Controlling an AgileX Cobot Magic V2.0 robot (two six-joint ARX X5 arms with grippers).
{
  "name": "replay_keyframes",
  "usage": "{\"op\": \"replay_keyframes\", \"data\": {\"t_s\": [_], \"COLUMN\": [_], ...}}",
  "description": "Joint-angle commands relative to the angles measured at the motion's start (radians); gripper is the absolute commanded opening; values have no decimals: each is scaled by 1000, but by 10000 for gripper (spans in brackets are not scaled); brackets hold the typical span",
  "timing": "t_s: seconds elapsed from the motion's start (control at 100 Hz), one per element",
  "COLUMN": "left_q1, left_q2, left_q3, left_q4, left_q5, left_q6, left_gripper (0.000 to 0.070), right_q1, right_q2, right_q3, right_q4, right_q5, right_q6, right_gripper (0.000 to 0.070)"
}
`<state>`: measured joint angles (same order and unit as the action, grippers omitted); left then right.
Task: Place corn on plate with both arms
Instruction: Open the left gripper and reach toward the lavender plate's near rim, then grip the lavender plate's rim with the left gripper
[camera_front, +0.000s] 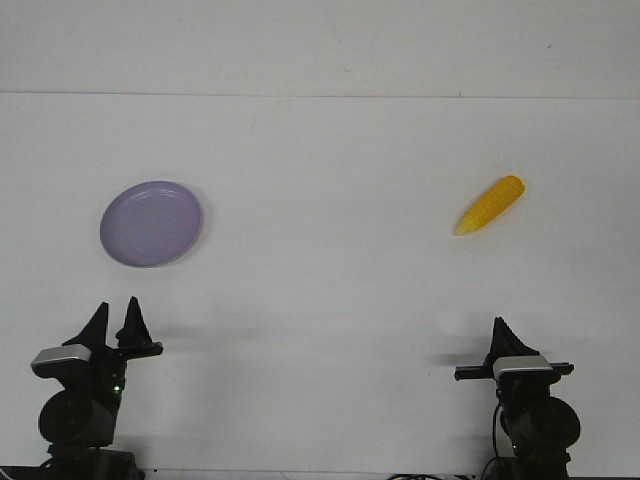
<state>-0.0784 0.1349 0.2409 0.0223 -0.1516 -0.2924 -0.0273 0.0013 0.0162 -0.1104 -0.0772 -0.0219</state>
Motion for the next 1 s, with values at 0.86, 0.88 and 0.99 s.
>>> {"op": "replay_keyframes", "data": {"t_s": [0.86,0.88,0.99], "left_q1": [419,420,418], "left_q2": [1559,1574,1634], "left_q3": [1028,1028,1028], "left_q4": [-378,-368,-334], "left_q5": [227,240,288], "left_q6": [132,131,119], "left_gripper": [463,463,463], "right_q1": [-1,-1,-1], "right_q2": [0,0,0], "right_q3": [-3,-3,-3], "right_q4": [13,13,13], "right_q5": [-2,-2,-2], "right_q6": [-1,-1,-1], "right_gripper": [15,15,15]}}
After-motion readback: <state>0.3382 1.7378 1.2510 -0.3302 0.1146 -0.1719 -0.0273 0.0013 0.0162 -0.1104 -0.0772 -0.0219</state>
